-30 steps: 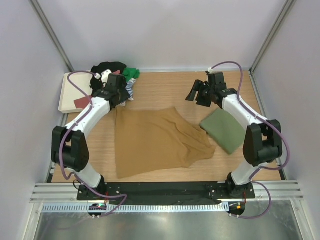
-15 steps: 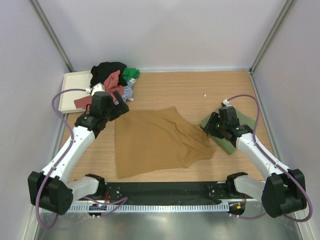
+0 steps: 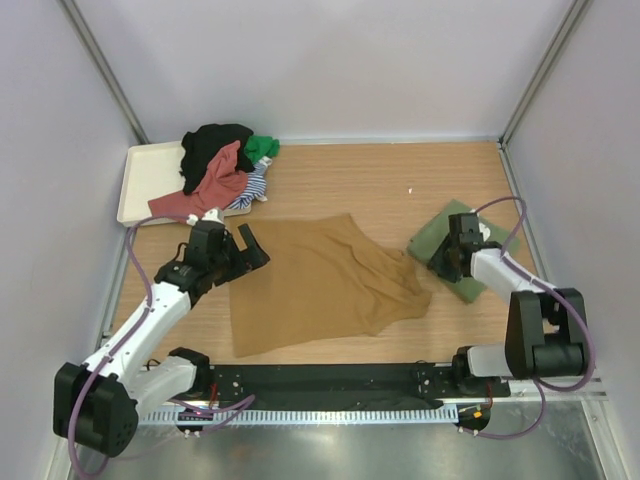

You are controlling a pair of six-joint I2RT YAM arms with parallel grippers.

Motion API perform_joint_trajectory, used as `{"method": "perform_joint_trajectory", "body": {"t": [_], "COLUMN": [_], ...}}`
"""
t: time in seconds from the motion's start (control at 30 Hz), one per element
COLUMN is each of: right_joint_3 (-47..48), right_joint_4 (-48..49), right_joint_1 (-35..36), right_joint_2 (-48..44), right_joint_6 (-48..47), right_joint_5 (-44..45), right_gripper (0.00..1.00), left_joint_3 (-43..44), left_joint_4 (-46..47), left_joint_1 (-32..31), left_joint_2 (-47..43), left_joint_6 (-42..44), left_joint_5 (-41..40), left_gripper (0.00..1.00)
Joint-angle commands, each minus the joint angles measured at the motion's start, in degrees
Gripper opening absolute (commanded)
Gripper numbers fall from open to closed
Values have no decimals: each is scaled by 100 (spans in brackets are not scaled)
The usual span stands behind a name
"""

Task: Fold and stack the tank tops
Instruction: Flatten the tank top out

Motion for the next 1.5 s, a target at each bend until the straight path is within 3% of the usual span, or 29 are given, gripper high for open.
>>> {"method": "perform_joint_trajectory", "body": {"t": [0.0, 0.17, 0.23, 0.47, 0.83, 0.93, 0.97, 1.23, 1.3, 1.33, 1.37, 1.47], "right_joint_3": [752, 1413, 1274, 834, 263, 201, 331, 1290, 1414, 1422, 1353, 1142], "right_joint_4": [499, 455, 700, 842, 1595, 1888, 1914, 1388, 1387, 1396, 1439, 1738], "right_joint_1": [-481, -579, -536, -421, 45, 45, 45, -87, -96, -96, -96, -96], "right_joint_2": [434, 918, 752, 602, 1023, 1216, 1269, 1657, 1604, 1499, 1411, 1130], "right_joint_6": [23, -91, -249, -654, -40, 137, 128, 233, 233, 268, 277, 312], "right_joint_5": [195, -349, -1154, -2696, -3400, -3523, -3506, -2154, -1854, -1758, -1670, -1310], "right_gripper": [40, 48, 53, 66, 68, 54, 43, 18, 20, 30, 35, 38], "left_joint_3": [-181, -410, -490, -622, -718, -753, -736, -885, -955, -999, -1017, -1026], "left_joint_4": [363, 486, 565, 566, 653, 785, 811, 838, 917, 935, 961, 996], "left_joint_1": [-37, -55, -125, -652, -758, -749, -749, -749, -758, -749, -749, -758], "left_joint_2": [-113, 27, 19, -8, 431, 545, 685, 1258, 1275, 1301, 1336, 1521], "left_joint_6": [29, 65, 38, -41, -269, -384, -410, -419, -419, -419, -410, -375], "left_joint_5": [246, 439, 562, 536, 343, 307, 299, -123, -308, -325, -334, -343], "left_gripper": [100, 100, 99, 98, 98, 99, 99, 98, 98, 98, 98, 98]}}
